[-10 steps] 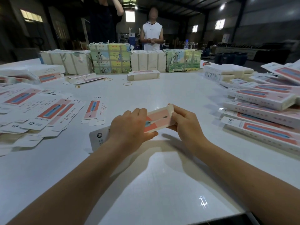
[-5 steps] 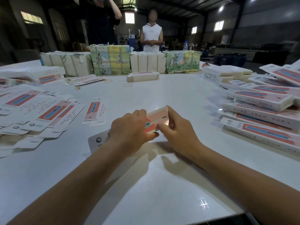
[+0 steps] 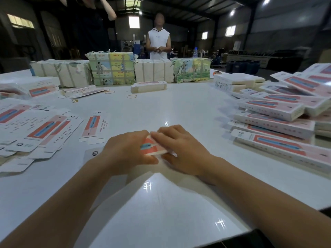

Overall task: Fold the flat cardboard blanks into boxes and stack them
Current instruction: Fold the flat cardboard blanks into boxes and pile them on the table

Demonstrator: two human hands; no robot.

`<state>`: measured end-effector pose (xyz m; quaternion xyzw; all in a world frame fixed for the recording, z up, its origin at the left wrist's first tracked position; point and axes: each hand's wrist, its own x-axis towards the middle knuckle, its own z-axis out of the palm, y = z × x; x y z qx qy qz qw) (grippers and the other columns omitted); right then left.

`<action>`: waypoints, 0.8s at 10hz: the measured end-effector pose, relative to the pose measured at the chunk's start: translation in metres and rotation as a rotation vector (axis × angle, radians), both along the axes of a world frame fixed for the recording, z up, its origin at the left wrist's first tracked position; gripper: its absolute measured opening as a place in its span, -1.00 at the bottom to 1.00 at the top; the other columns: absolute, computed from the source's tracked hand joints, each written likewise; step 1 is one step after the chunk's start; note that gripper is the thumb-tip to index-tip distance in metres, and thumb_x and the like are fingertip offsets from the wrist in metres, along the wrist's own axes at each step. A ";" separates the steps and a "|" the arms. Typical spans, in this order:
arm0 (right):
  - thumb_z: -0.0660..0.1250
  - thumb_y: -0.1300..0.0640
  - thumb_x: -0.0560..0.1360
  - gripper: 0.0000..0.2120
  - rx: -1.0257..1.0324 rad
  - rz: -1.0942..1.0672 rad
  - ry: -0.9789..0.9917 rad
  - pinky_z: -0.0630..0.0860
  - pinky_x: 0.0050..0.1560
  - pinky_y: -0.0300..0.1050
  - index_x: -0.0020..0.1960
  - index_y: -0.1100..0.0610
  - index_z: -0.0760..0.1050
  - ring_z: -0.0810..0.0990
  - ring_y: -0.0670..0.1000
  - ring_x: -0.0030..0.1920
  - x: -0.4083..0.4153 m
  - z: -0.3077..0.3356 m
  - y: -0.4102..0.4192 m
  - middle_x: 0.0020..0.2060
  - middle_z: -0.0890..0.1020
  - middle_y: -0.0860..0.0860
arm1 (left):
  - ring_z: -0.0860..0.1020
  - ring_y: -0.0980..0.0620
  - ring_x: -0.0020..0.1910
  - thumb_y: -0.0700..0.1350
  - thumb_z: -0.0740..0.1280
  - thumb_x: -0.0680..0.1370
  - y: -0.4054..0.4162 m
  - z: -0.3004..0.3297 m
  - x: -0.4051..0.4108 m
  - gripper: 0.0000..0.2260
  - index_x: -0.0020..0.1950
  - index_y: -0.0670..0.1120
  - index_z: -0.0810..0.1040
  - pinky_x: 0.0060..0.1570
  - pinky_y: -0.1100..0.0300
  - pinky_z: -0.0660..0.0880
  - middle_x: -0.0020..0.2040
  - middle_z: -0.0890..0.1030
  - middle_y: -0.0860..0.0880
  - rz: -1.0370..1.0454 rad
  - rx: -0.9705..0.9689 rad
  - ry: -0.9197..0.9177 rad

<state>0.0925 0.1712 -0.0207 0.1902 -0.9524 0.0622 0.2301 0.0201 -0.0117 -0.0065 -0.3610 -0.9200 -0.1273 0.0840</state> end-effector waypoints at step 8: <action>0.12 -0.02 0.58 -0.60 0.022 -1.304 -0.008 0.22 0.31 0.20 0.41 -0.16 0.33 0.29 0.25 0.30 0.086 0.075 0.287 0.35 0.34 0.17 | 0.55 -0.16 0.04 0.35 0.13 0.30 0.008 -0.039 -0.035 -0.40 -0.02 -0.08 0.65 0.10 -0.10 0.45 -0.03 0.64 -0.04 0.029 0.204 0.016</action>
